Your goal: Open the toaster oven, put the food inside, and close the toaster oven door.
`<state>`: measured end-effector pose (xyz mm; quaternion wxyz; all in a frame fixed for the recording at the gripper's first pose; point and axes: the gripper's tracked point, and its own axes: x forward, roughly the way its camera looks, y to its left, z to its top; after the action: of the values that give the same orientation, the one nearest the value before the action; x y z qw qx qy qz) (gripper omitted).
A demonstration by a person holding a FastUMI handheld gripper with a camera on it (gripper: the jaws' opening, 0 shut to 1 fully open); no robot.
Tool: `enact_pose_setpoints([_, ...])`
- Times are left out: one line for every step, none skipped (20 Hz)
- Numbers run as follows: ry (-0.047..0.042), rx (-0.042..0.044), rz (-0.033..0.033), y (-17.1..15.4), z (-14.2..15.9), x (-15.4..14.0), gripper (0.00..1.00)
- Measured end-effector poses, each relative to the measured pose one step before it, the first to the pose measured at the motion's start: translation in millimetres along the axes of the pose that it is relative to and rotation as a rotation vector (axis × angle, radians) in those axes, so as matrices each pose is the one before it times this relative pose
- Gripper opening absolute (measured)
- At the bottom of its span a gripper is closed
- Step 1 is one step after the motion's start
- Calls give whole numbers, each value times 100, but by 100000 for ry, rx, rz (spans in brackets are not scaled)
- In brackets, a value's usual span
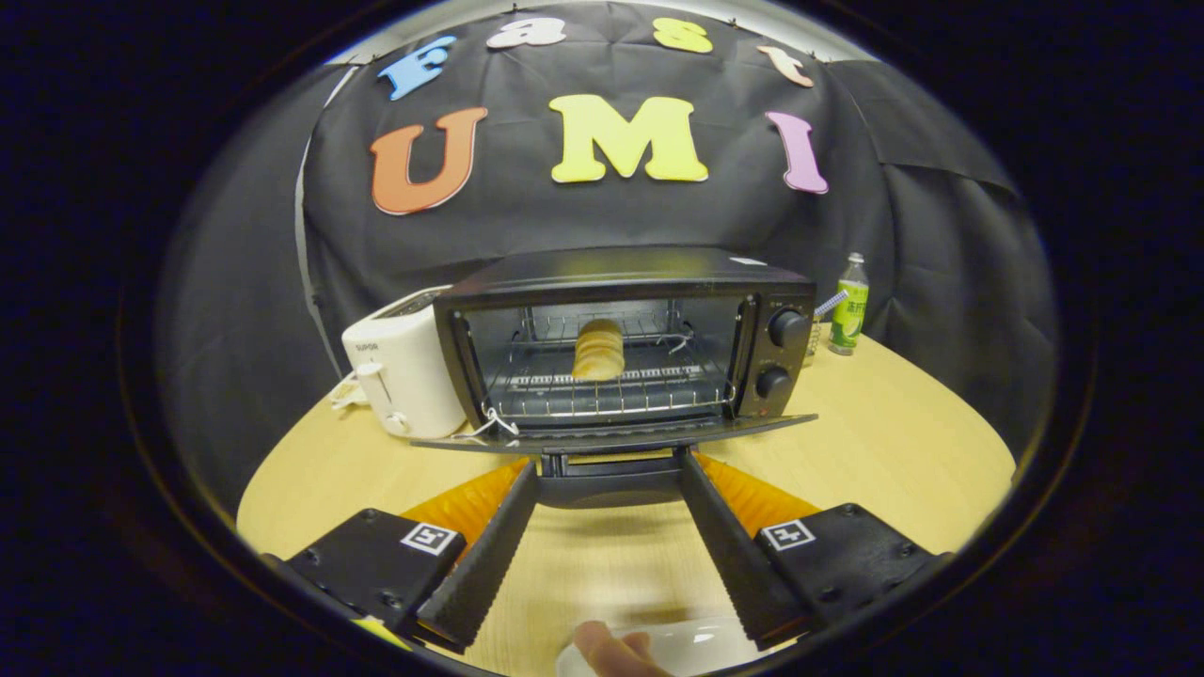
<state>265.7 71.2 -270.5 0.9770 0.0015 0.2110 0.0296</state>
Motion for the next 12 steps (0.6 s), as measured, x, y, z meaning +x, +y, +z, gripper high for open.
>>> enact_pose_setpoints([-1625, -25, 223, 126, 727, -66, 100])
enact_pose_setpoints([-1021, 217, -39, 10, 582, 87, 100])
enact_pose_setpoints([-899, -797, -109, 147, 578, 267, 100])
enact_pose_setpoints([-487, -788, -146, -33, 496, 259, 100])
enact_pose_setpoints([-69, -266, -178, -100, 241, 117, 100])
enact_pose_setpoints([418, 575, -371, -71, 74, -73, 100])
enact_pose_setpoints([996, 966, 286, 28, -190, -104, 100])
enact_pose_setpoints([699, 963, 739, 148, -37, -149, 100])
enact_pose_setpoints([535, 1154, 290, -101, -62, -370, 100])
enact_pose_setpoints([-196, 552, 1073, 32, 124, -343, 100])
enact_pose_setpoints([158, 271, 159, -90, 184, -401, 100])
enact_pose_setpoints([-232, -10, 528, -128, 357, -549, 100])
